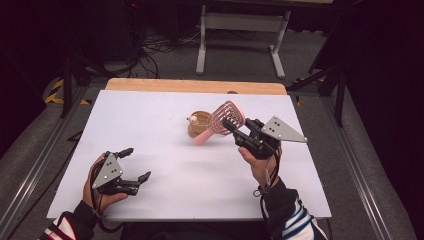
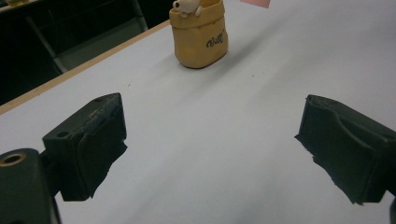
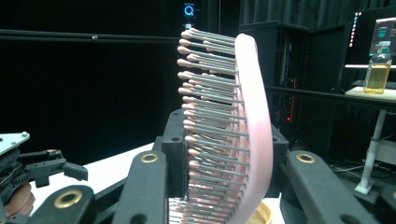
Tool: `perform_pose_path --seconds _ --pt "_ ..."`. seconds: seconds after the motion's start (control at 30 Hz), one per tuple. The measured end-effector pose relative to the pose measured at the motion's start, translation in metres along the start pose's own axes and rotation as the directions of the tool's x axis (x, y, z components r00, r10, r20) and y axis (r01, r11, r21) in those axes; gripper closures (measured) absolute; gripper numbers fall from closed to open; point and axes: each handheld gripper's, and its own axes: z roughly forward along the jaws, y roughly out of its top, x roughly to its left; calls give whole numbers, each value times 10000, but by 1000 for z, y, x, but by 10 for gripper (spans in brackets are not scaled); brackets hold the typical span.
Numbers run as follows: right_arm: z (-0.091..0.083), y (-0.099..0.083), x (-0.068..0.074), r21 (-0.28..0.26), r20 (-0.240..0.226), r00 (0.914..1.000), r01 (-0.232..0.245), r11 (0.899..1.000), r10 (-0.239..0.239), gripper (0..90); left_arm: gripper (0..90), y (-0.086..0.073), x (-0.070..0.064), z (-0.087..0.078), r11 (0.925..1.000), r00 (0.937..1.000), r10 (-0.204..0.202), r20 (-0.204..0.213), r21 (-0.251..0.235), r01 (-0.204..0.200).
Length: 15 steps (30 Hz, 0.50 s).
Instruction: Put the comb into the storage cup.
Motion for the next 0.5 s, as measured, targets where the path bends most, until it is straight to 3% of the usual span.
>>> perform_pose_path --seconds 0.5 --pt "4 11 -7 -388 252 9996 127 9992 -117 647 87 -1 0 2 10000 9999 -67 81 40 67"
